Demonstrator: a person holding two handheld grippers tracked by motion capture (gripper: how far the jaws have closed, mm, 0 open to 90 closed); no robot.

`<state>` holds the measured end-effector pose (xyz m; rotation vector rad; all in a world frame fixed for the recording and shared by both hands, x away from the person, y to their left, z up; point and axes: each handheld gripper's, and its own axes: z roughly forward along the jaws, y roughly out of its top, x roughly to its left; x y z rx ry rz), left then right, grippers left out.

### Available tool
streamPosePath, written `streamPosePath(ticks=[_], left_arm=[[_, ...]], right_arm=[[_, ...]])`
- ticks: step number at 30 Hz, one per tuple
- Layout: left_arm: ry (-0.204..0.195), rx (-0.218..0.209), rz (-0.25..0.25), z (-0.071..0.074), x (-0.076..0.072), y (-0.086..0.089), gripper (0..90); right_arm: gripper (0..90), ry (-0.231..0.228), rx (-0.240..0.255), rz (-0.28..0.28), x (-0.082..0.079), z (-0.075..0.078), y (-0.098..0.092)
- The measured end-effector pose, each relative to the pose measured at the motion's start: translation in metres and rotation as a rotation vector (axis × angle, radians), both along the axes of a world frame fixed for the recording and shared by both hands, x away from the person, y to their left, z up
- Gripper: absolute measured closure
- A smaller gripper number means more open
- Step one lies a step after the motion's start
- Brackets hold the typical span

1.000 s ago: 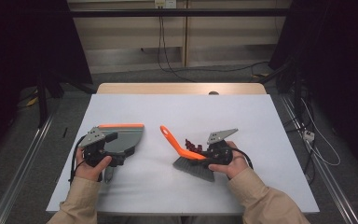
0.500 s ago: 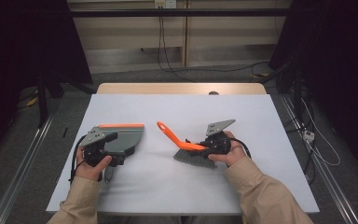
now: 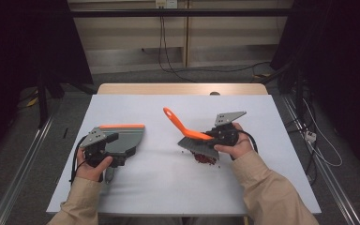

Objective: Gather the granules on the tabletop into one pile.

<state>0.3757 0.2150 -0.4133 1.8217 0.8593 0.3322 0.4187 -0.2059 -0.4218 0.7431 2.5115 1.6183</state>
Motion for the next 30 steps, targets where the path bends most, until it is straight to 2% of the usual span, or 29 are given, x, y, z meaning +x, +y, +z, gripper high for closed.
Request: streamPosePath(ticks=[2,5,8,13,16,18,21,25,27,29,30], left_arm=[[0.000,0.001,0.000,0.000,0.000,0.000,5.7],[0.003,0.001,0.001,0.000,0.000,0.000,5.7],[0.005,0.002,0.001,-0.001,0.001,0.000,5.7],[0.009,0.000,0.006,-0.002,0.002,0.001,5.6],[0.010,-0.002,0.007,-0.002,0.002,0.002,5.7],[0.007,-0.004,0.007,-0.002,0.003,0.002,5.6],[0.006,-0.003,0.008,-0.001,0.002,0.002,5.6],[0.005,-0.001,0.004,-0.001,0.001,0.001,5.7],[0.004,-0.001,0.004,-0.001,0.001,0.001,5.7],[0.003,0.001,0.004,0.000,0.001,0.001,5.7],[0.003,-0.002,0.005,0.000,0.001,0.000,5.6]], right_arm=[[71.1,-0.034,-0.020,-0.020,0.008,0.002,-0.003],[71.1,-0.055,-0.049,-0.047,0.021,0.001,-0.005],[71.1,-0.076,-0.115,-0.064,0.035,-0.004,-0.002],[71.0,-0.074,-0.125,-0.066,0.051,-0.017,0.002],[71.0,-0.076,-0.174,-0.050,0.054,-0.023,0.007],[70.8,-0.062,-0.168,-0.047,0.054,-0.023,0.007],[69.7,-0.041,-0.190,-0.048,0.052,-0.021,0.007],[64.6,-0.036,-0.229,-0.074,0.048,-0.010,0.006],[64.4,-0.023,-0.241,-0.068,0.046,-0.003,0.007],[63.7,-0.014,-0.278,-0.088,0.047,0.002,0.009],[63.4,-0.003,-0.287,-0.081,0.047,0.004,0.009]])
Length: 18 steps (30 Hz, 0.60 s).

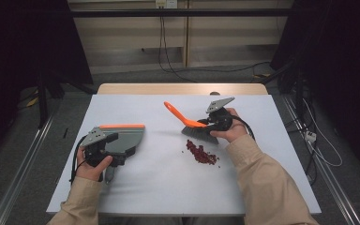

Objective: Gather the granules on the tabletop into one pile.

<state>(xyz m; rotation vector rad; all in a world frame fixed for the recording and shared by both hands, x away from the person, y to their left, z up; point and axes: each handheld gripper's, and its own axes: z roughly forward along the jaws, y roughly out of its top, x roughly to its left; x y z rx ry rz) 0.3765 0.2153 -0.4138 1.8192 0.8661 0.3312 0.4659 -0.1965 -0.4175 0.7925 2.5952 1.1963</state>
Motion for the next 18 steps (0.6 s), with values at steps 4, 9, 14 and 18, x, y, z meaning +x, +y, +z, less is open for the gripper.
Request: streamPosePath(ticks=[4,9,14,18], left_arm=[[0.001,0.005,-0.001,0.000,0.000,0.001,5.7],[0.001,-0.003,0.005,0.000,0.000,0.002,5.7],[0.000,-0.004,0.002,0.000,0.000,0.001,5.7],[0.000,-0.007,0.006,0.001,0.000,0.002,5.7]], right_arm=[[64.5,0.010,-0.062,0.002,0.002,0.003,0.006],[70.8,0.014,-0.098,0.043,0.005,0.001,0.010],[71.0,0.025,-0.109,0.052,0.006,0.003,0.011],[71.0,-0.016,-0.042,0.049,0.011,0.004,0.010]])
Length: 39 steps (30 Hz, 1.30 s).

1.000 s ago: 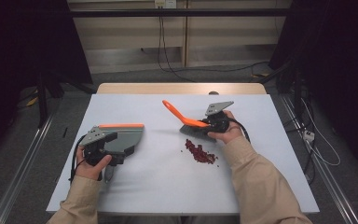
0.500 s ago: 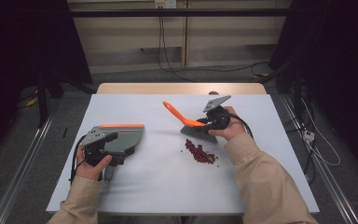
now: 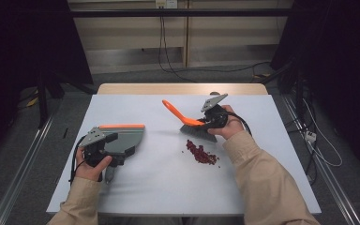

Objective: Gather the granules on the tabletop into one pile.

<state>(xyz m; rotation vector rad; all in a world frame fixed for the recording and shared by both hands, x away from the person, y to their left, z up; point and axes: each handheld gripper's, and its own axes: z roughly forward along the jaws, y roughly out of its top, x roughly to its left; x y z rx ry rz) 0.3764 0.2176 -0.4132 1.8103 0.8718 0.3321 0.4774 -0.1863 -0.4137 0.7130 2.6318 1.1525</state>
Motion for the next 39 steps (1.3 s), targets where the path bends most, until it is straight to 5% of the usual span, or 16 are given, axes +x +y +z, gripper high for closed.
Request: streamPosePath(ticks=[10,16,21,39], left_arm=[[0.002,-0.008,0.007,0.000,0.001,0.004,5.6],[0.001,-0.010,0.010,0.000,0.001,0.007,5.6],[-0.001,-0.009,0.013,0.001,0.000,0.007,5.6],[-0.005,-0.003,0.007,0.001,0.000,0.004,5.7]], right_arm=[[71.0,-0.065,-0.006,0.113,0.014,-0.010,0.028],[71.1,-0.078,-0.054,0.248,0.001,-0.007,0.029],[71.1,-0.084,-0.060,0.308,-0.012,-0.006,0.019],[71.0,-0.068,-0.056,0.317,-0.046,-0.003,0.000]])
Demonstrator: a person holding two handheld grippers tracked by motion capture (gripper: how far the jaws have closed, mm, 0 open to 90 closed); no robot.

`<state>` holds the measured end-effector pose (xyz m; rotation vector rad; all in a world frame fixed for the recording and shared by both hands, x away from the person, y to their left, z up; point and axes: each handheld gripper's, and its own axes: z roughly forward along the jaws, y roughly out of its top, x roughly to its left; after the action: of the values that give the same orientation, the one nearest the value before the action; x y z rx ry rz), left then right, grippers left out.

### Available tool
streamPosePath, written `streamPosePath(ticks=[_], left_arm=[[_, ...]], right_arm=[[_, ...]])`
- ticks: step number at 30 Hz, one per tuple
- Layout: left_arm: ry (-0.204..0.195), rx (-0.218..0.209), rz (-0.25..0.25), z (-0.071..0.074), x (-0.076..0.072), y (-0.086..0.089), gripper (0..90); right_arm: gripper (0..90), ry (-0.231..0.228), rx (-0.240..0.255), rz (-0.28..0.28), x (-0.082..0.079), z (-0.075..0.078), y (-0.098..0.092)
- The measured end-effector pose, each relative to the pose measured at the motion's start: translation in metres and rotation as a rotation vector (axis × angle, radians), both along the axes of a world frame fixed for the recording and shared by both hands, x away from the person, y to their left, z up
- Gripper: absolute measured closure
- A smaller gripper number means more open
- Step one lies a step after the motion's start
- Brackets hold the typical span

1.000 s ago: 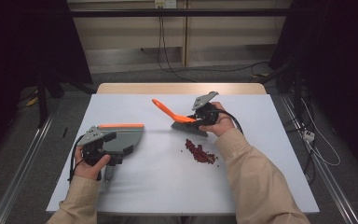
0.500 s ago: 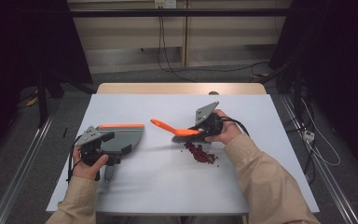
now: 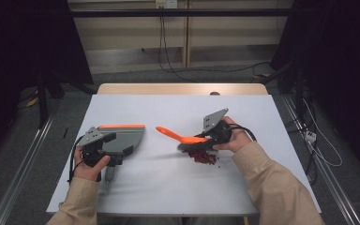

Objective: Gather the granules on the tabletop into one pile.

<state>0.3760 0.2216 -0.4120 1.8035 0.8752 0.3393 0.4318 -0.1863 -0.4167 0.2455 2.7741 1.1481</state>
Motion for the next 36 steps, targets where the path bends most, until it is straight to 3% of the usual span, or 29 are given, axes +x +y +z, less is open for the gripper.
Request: streamPosePath(ticks=[5,11,18,21,23,24,28,33,36], left_arm=[[0.001,0.003,-0.002,0.000,0.000,0.000,5.7],[0.000,0.002,-0.002,0.000,0.000,-0.001,5.6],[0.002,-0.002,0.001,0.000,0.000,0.000,5.7],[0.001,-0.004,0.000,0.000,0.001,0.001,5.7],[0.001,-0.005,0.001,0.000,0.001,0.001,5.6],[0.002,-0.005,0.002,0.000,0.001,0.002,5.7],[0.002,-0.005,0.006,0.000,0.000,0.003,5.6],[0.001,-0.004,0.004,0.000,0.000,0.002,5.6],[-0.001,-0.002,0.002,0.000,0.000,0.001,5.7]], right_arm=[[71.0,-0.003,0.002,-0.017,-0.001,0.001,-0.005],[71.0,-0.010,0.065,-0.041,0.002,0.011,-0.003],[71.0,-0.031,0.078,-0.012,0.011,0.009,0.028],[71.0,-0.020,0.087,-0.016,0.019,0.001,0.036],[71.0,-0.004,0.067,-0.023,0.020,-0.005,0.039],[71.0,0.009,0.085,-0.008,0.018,-0.006,0.039],[71.0,0.007,0.054,0.022,0.010,-0.004,0.032],[71.0,0.015,0.062,-0.014,0.005,-0.003,0.017],[71.0,0.018,0.098,-0.051,0.005,0.000,0.013]])
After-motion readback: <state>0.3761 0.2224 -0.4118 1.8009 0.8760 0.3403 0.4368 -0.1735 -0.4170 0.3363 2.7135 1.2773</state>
